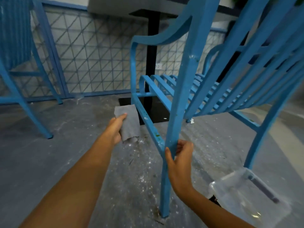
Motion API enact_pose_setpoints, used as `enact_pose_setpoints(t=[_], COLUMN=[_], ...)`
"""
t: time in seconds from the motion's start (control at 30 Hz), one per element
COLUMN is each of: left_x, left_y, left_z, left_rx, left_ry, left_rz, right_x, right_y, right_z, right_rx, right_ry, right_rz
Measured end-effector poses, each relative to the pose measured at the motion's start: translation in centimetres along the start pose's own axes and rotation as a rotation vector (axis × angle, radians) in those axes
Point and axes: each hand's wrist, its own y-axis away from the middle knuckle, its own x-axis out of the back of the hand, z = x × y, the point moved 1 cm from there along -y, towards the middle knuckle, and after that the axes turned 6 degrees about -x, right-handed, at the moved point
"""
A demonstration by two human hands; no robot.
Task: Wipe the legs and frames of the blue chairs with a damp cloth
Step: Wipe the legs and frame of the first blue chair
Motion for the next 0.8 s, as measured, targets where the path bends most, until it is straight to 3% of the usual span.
enact_pose_setpoints(t=[0.37,0.47,0.8], left_x=[-1.0,-1.2,-3.2], left_y=[-9.0,-10.7,-14.9], left_z=[0.9,0.9,2.8], left_rx=[-0.092,-0.098,-0.075], left_ry=[-0.052,-0.084,-0.176], left_rz=[-0.117,-0.117,-0.031], right_x=[-5.6,-6.0,-5.6], right_y=[-1.6,-1.9,-2.0], right_z=[-1.4,-1.4,-2.4], right_rx=[-0.104,-0.164,-0.219], right_ry=[-0.085,-0.148,0.017], right_rz=[0.401,0.401,0.343])
